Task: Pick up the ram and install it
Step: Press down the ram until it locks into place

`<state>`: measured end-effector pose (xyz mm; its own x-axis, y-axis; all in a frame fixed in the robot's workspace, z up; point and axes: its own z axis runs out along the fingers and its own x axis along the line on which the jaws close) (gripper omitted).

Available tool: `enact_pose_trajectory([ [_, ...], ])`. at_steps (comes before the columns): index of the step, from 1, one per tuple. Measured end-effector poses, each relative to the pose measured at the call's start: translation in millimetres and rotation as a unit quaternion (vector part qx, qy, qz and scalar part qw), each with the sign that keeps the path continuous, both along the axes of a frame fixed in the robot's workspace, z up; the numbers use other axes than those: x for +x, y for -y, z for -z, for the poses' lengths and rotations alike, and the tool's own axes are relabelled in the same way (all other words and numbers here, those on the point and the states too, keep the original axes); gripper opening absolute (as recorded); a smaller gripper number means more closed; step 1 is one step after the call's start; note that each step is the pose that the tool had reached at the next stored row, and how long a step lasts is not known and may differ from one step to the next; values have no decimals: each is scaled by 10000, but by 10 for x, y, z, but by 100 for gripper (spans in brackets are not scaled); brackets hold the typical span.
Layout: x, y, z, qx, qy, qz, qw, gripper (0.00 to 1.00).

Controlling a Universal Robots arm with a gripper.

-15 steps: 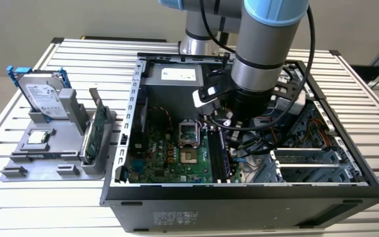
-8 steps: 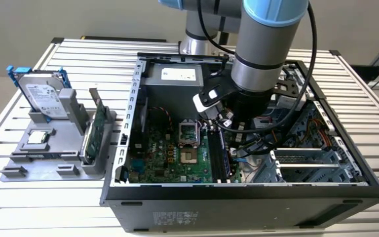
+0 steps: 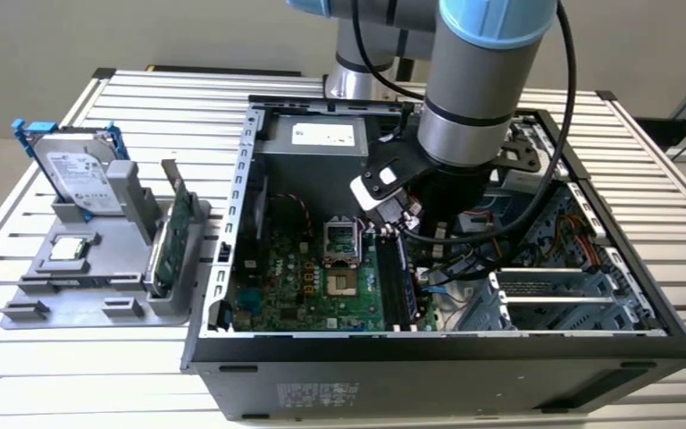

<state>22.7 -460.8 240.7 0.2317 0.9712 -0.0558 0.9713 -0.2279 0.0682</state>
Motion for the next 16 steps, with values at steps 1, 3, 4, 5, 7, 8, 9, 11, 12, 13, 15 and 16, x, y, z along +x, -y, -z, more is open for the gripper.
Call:
enact_pose_trajectory([
  [1, 0, 0, 0, 0, 0, 0, 10000, 0],
  [3, 0, 0, 0, 0, 0, -1, 10000, 0],
  [4, 0, 0, 0, 0, -7, -2, 10000, 0],
  [5, 0, 0, -1, -1, -22, -5, 10000, 0],
  [7, -1, 1, 3, -1, -59, -16, 10000, 0],
  [8, -1, 0, 5, -1, -70, -36, 10000, 0],
  [9, -2, 0, 7, -2, -72, -82, 9999, 0],
  [11, -3, 0, 12, -2, -73, -211, 9998, 0],
  [12, -3, 0, 13, -1, -73, -271, 9996, 0],
  [13, -4, 0, 14, -1, -74, -324, 9994, 0],
  [15, -5, 0, 16, 1, -79, -420, 9991, 0],
  [16, -6, -1, 16, 2, -83, -459, 9989, 0],
])
